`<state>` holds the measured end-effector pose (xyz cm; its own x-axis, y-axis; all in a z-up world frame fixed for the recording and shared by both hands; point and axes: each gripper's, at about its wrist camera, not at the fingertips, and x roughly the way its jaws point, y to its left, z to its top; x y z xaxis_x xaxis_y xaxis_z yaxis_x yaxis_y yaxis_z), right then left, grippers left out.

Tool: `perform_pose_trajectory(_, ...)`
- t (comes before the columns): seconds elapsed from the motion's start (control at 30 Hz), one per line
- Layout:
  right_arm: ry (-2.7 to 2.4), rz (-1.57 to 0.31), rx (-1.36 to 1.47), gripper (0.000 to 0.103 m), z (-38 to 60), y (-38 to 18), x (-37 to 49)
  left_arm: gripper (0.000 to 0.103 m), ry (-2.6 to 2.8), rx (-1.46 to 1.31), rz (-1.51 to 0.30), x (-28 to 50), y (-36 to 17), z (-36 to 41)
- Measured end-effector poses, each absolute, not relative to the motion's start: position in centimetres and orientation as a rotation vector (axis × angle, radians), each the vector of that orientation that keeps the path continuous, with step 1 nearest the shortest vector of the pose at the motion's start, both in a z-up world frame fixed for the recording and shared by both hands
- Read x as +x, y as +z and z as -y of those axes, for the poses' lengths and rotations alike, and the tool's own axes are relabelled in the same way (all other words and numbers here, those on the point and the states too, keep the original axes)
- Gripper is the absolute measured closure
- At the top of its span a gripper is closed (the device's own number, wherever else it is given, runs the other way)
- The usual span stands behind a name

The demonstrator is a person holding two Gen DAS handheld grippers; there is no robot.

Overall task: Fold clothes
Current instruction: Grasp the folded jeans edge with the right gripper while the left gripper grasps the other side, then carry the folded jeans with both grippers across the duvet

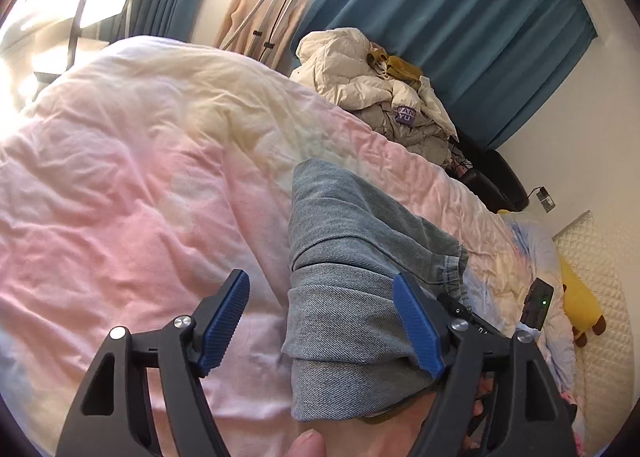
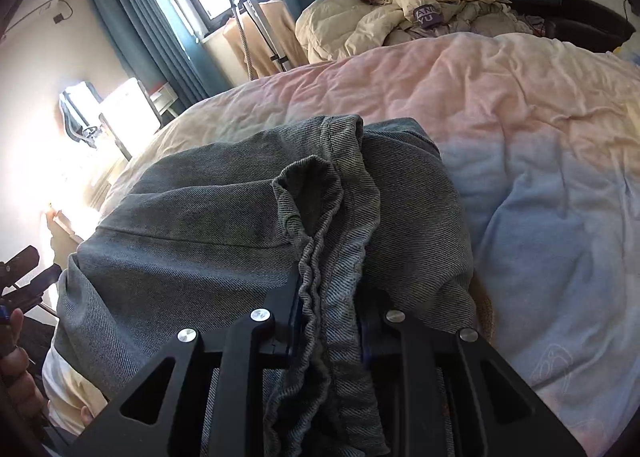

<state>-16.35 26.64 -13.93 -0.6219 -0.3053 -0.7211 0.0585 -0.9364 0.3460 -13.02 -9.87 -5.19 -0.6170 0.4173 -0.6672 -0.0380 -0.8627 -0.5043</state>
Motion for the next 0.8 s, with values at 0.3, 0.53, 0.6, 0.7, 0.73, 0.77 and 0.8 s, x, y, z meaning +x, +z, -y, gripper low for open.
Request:
perform_pose_trajectory(0.3,-2.627,0.497,1.247,0.082,-27.4,-13.5,-15.6,0.017,2.355,-1.275,0.666,-16.4,-8.6,7.3)
perform_pose_trajectory(0.53,-2.689,0.475,1.235,0.082,-28.1,-12.6,-14.2,0.013,2.234,-1.293,0.714,-17.3,-10.1,6.3)
perform_pose_trajectory(0.6,-2.707,0.467,1.238,0.082,-28.4,-12.4,-13.7,0.013,2.233,-1.298,0.674,-17.4,-10.3,5.6)
perform_pose_trajectory(0.7,-2.697,0.518,1.250,0.079,-29.4,-12.6,-13.5,0.013,2.236,-1.333,0.619,-17.5,-10.9,4.6)
perform_pose_trajectory(0.73,-2.685,0.544,1.260,0.077,-29.8,-12.8,-13.5,0.013,2.238,-1.336,0.610,-17.6,-11.1,4.5)
perform_pose_trajectory(0.77,-2.670,0.572,1.270,0.073,-30.3,-13.0,-13.6,0.013,2.242,-1.336,0.600,-17.7,-11.2,4.4)
perform_pose_trajectory(0.8,-2.656,0.600,1.281,0.070,-30.7,-13.2,-13.7,0.013,2.243,-1.335,0.599,-17.7,-11.3,4.4)
